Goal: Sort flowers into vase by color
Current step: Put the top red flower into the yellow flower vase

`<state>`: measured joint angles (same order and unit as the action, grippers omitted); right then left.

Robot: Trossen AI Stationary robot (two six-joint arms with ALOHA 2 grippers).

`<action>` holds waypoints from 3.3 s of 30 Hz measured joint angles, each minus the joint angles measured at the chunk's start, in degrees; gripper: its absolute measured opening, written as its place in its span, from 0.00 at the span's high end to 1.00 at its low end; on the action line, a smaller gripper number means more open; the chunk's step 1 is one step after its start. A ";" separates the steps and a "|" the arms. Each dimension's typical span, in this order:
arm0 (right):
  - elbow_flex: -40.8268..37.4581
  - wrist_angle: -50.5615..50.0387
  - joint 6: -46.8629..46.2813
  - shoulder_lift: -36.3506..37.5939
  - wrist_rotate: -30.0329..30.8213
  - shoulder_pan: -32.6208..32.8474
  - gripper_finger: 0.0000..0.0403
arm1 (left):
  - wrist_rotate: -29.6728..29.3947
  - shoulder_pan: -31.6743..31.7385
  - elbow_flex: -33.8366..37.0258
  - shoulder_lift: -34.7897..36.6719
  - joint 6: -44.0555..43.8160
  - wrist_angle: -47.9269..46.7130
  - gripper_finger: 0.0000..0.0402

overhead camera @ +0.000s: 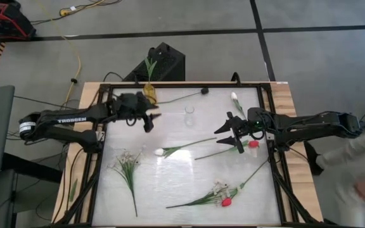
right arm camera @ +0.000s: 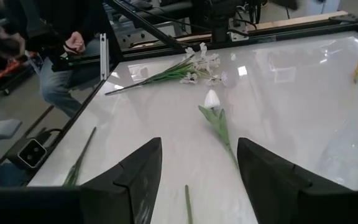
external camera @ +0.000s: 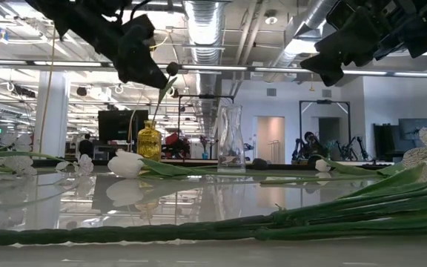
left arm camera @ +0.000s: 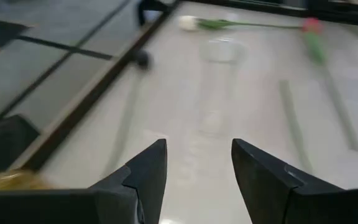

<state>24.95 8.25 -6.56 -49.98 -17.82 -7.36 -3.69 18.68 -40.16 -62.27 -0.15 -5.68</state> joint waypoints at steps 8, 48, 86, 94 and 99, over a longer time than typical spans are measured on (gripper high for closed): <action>0.00 -0.07 -3.61 0.00 -0.31 4.84 0.42 | -1.67 -13.87 0.00 -3.99 -1.64 6.88 0.58; 0.04 -23.10 -8.42 0.00 23.97 30.46 0.42 | -7.77 -27.54 -48.26 -68.14 -1.82 20.26 0.58; 0.02 -22.52 -11.13 0.02 25.35 30.58 0.42 | -9.15 -24.56 -49.57 -72.90 -11.19 16.47 0.58; 0.02 -22.35 -14.20 0.02 25.43 30.58 0.42 | -9.96 -24.56 -49.54 -72.77 -11.55 13.10 0.77; 0.02 -22.38 -16.38 0.02 25.41 30.58 0.42 | -10.16 -24.68 -49.51 -72.77 -9.81 12.73 0.98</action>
<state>24.97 -14.13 -22.94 -49.95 7.60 23.22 -13.85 -6.00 -89.67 -135.04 -9.96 7.05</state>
